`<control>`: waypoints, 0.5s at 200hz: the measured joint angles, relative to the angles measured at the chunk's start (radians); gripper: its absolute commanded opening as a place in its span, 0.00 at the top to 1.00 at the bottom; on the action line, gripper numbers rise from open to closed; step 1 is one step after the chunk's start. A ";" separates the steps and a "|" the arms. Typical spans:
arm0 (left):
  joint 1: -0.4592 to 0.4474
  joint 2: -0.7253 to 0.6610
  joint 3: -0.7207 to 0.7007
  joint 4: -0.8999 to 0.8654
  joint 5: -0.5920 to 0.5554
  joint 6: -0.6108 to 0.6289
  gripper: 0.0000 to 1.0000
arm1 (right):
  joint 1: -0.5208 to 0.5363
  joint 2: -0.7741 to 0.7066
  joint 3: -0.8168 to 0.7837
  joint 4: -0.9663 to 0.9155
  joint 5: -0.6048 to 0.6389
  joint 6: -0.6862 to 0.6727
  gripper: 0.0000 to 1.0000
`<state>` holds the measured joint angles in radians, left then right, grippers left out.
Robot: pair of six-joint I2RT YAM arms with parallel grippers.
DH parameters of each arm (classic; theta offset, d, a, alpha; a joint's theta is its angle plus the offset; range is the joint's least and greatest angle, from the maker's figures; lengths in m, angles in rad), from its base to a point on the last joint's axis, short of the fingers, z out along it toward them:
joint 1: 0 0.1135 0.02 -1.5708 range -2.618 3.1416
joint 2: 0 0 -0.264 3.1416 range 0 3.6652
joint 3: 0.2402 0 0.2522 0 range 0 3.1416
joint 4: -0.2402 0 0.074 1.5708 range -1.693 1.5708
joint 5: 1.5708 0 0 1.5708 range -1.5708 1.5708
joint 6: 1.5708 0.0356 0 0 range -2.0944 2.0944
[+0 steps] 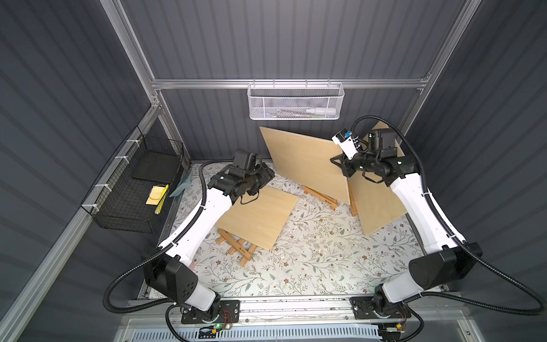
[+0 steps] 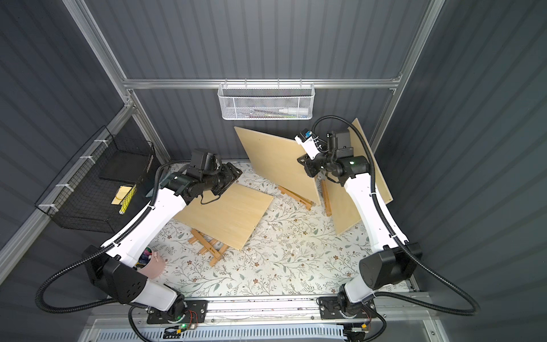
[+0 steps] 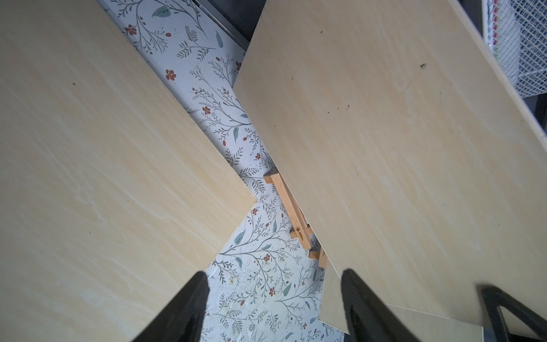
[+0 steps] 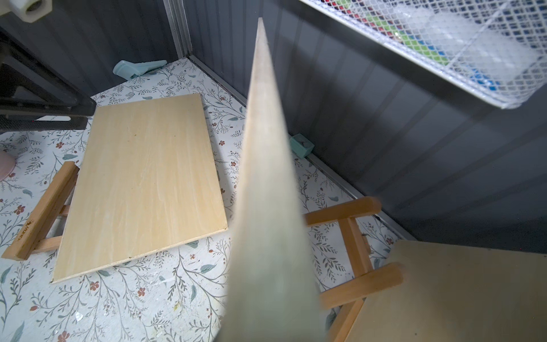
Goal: Assemble the easel
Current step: Place the drawing board on the easel.
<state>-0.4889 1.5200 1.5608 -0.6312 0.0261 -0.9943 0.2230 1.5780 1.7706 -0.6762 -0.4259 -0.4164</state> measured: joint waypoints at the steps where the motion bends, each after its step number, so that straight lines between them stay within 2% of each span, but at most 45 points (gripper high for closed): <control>1: 0.000 0.000 0.000 0.000 0.000 0.000 0.27 | 0.000 0.001 0.002 0.000 0.000 0.000 1.00; 51: 0.000 0.000 -0.015 0.003 0.000 0.000 0.27 | -0.010 0.028 0.031 -0.018 -0.019 -0.043 1.00; 100: 0.000 0.000 -0.018 0.004 0.000 0.000 0.27 | -0.061 -0.049 -0.138 0.066 -0.071 -0.040 1.00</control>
<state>-0.4889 1.5200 1.5425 -0.6273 0.0261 -0.9947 0.1616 1.5288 1.6329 -0.6102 -0.4965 -0.4568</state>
